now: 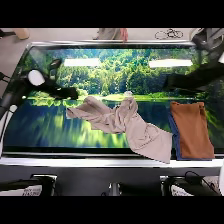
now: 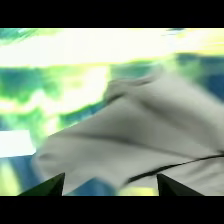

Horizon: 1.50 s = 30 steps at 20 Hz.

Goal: Fold the shirts.

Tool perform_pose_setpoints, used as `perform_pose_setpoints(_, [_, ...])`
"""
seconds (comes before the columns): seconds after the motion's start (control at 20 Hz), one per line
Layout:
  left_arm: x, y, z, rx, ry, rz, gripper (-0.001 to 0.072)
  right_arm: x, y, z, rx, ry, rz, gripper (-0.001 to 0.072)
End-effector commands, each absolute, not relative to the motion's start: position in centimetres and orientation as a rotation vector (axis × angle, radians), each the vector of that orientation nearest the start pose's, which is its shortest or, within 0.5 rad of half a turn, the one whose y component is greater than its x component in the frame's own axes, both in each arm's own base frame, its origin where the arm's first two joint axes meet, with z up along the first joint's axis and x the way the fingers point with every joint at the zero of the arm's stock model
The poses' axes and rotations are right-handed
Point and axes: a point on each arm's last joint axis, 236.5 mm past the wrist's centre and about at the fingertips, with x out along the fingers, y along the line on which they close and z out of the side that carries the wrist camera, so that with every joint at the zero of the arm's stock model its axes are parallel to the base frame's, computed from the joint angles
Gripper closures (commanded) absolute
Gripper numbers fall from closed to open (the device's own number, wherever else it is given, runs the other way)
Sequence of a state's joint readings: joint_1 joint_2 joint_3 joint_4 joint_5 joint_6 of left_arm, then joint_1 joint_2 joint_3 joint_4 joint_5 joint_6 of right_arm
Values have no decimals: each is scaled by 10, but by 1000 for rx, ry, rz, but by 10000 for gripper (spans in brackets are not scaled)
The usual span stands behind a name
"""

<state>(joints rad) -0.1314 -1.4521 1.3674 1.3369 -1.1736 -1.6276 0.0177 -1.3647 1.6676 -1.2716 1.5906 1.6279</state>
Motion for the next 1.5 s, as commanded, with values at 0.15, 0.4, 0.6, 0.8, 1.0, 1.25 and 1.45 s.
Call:
perform_pose_setpoints(0.15, [401,-30,-66,-327,1394,-38,-13,393,155,32,174,1555,484,-2])
perform_pose_setpoints(0.4, [418,-70,-96,-340,1378,-144,1,391,179,-9,134,1629,535,-5])
perform_pose_setpoints(0.6, [430,-95,-96,-299,1321,-180,392,398,195,-27,198,1636,563,-3])
perform_pose_setpoints(0.8, [437,-107,-79,-269,1284,-219,689,394,209,-35,244,1664,633,681])
perform_pose_setpoints(1.0, [482,-92,89,-135,886,-269,690,418,198,71,95,1355,689,689])
perform_pose_setpoints(1.25, [386,-71,440,-71,85,-261,690,402,116,403,-77,361,387,688])
perform_pose_setpoints(1.45, [254,-58,560,-185,-292,-270,690,278,64,537,-35,-59,238,688])
